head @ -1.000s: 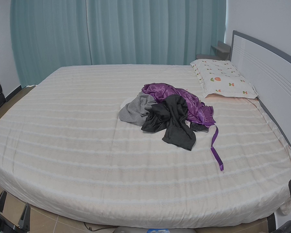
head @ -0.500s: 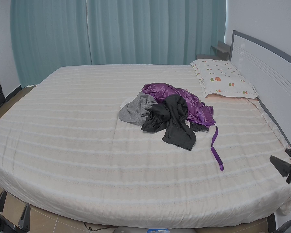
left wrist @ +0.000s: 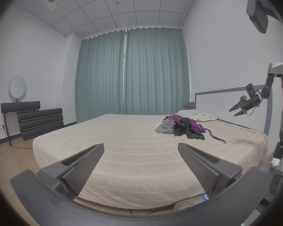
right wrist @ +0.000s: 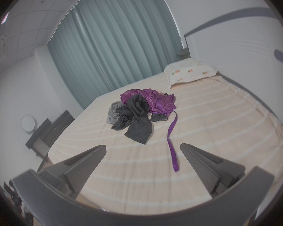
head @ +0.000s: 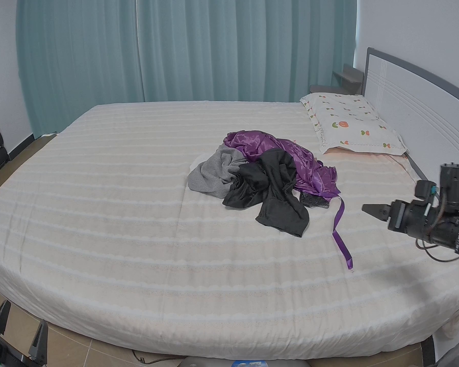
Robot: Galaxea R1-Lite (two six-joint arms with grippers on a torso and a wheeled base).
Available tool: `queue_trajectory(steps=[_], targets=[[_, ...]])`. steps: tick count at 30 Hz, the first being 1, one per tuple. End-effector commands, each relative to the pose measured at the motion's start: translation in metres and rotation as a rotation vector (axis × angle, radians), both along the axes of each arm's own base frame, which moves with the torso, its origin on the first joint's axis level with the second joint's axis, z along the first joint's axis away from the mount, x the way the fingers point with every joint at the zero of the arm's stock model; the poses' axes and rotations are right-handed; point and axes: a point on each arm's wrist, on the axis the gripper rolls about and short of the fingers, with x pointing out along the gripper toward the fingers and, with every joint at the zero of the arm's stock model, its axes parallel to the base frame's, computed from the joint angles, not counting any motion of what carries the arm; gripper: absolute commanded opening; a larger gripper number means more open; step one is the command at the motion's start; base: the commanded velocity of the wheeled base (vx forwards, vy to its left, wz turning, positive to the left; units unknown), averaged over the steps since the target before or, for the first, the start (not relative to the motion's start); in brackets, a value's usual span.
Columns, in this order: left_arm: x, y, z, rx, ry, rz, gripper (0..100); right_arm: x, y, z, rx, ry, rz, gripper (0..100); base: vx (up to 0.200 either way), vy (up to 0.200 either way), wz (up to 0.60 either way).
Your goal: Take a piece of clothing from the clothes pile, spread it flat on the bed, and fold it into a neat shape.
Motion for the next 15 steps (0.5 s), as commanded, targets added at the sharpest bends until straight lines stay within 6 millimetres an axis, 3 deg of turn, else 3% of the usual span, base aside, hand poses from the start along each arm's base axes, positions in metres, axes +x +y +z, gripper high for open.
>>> queue_trajectory(steps=[1, 3, 5, 8, 15], targets=[[0.000, 0.000, -0.005, 0.000, 0.000, 0.000, 100, 0.109, 0.045, -0.075, 0.091, 0.133, -0.079, 100, 0.000, 0.000, 0.00], [0.000, 0.000, -0.005, 0.000, 0.000, 0.000, 100, 0.118, 0.047, -0.081, 0.101, 0.139, -0.091, 100, 0.000, 0.000, 0.00], [0.000, 0.000, -0.005, 0.000, 0.000, 0.000, 100, 0.144, 0.059, -0.103, 0.129, 0.155, -0.117, 100, 0.000, 0.000, 0.00], [0.000, 0.000, -0.005, 0.000, 0.000, 0.000, 100, 0.165, 0.067, -0.123, 0.156, 0.164, -0.148, 100, 0.000, 0.000, 0.00], [0.000, 0.000, -0.005, 0.000, 0.000, 0.000, 100, 0.193, 0.083, -0.168, 0.168, 0.196, -0.149, 100, 0.000, 0.000, 0.00]])
